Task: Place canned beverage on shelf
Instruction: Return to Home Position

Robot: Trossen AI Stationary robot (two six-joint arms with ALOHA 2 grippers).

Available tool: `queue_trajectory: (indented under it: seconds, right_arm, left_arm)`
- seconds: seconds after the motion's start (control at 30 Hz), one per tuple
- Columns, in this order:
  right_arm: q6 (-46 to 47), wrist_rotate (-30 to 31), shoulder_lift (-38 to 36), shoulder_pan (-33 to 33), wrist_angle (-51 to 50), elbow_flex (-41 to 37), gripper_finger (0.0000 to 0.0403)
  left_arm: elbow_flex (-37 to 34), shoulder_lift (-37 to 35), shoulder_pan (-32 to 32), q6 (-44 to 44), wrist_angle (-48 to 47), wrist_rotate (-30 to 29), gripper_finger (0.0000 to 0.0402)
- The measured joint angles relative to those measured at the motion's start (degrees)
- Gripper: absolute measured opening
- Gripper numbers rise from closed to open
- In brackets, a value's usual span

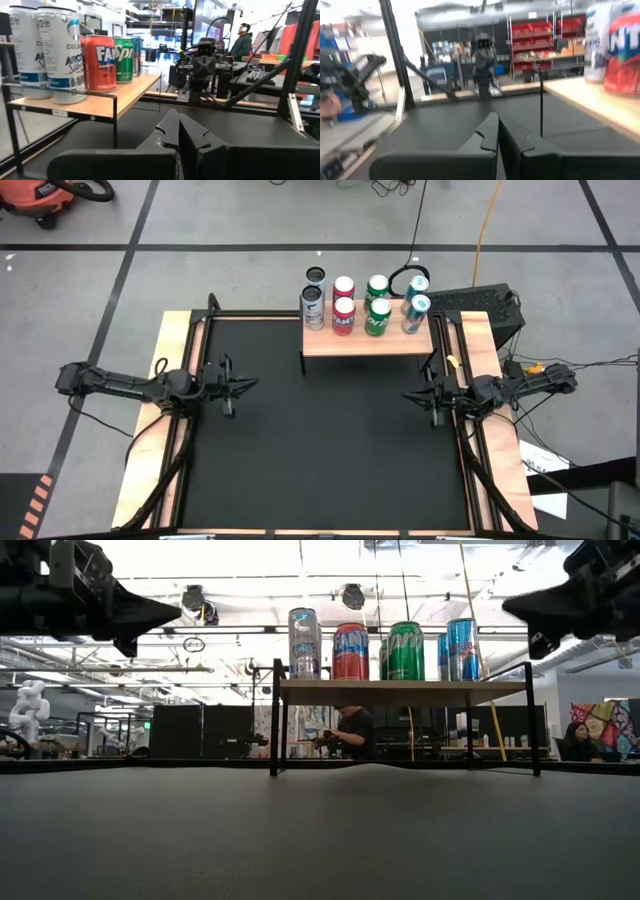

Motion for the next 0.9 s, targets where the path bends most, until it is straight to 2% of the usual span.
queue_trajectory:
  seconds: [0.17,0.33,0.63,0.9]
  right_arm:
    - [0.39,-0.14,1.04,0.00,-1.02,-0.06,0.0000]
    - [0.91,-0.11,1.44,0.00,-1.16,-0.12,0.0000]
    - [1.37,-0.11,1.44,0.00,-1.44,-0.17,0.0000]
    - [1.06,-0.01,1.78,-0.01,-2.46,-0.22,0.0000]
  left_arm:
    - [0.00,-0.31,0.00,0.42,1.38,-0.89,0.0000]
    - [-0.01,-6.58,0.00,1.94,0.47,2.07,0.0000]
    - [0.15,-23.71,0.00,-0.08,-19.58,4.18,0.0000]
    - [0.04,-24.65,0.00,-3.11,-28.15,2.37,0.0000]
